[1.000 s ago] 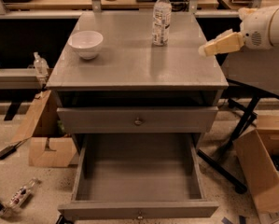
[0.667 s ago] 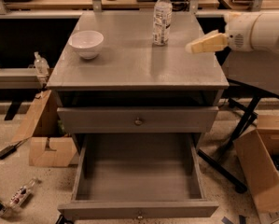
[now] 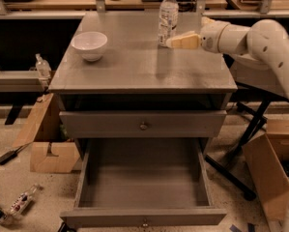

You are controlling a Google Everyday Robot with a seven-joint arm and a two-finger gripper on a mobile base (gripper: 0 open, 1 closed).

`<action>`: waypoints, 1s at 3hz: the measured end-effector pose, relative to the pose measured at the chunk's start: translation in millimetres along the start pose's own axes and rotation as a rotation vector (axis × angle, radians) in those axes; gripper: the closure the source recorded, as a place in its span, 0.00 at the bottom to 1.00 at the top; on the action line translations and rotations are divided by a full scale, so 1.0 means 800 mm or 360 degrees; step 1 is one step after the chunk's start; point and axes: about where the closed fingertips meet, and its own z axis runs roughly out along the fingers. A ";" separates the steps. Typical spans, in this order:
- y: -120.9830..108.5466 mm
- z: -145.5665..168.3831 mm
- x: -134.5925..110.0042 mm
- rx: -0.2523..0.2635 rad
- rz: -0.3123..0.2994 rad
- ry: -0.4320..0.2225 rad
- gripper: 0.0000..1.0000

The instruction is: Place blue plastic bottle into middle drawer

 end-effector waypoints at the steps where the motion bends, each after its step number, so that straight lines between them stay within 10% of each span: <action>1: -0.018 0.059 0.010 0.0010 0.0030 -0.0037 0.00; 3: -0.061 0.132 0.005 0.0085 0.0082 -0.0073 0.00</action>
Offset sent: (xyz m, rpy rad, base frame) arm 0.1445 0.0291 -0.0094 0.0799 -0.0330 -0.0728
